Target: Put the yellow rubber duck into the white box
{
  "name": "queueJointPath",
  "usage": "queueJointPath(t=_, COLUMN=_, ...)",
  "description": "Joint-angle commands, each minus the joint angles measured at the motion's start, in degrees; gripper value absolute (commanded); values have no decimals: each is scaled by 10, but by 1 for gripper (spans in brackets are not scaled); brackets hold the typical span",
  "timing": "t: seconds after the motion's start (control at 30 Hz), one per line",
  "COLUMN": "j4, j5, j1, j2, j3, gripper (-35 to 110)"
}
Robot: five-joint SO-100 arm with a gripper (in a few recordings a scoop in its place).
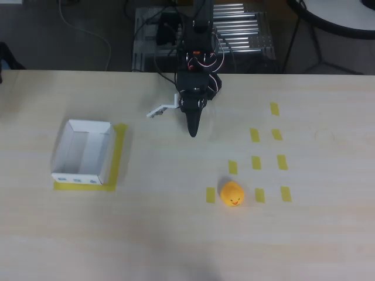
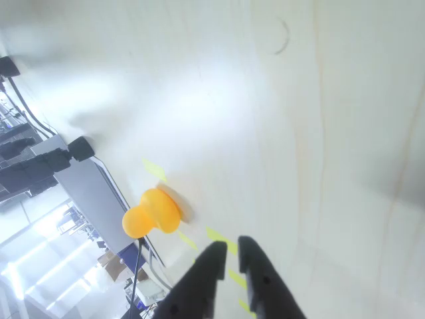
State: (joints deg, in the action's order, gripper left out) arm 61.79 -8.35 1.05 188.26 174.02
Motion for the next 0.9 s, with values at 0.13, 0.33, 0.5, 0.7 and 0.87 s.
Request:
queueJointPath(t=0.13, j4=-16, j5=-4, j1=17, j2=28, j3=8, gripper=0)
queueJointPath(t=0.33, j4=-16, j5=-4, j1=17, j2=28, j3=8, gripper=0)
queueJointPath(t=0.5, j4=-16, j5=-4, j1=17, j2=28, j3=8, gripper=0)
queueJointPath(t=0.7, j4=-16, j5=-4, j1=17, j2=28, j3=8, gripper=0)
queueJointPath(t=0.87, j4=-17, j5=38, j1=-18, j2=28, j3=9, gripper=0)
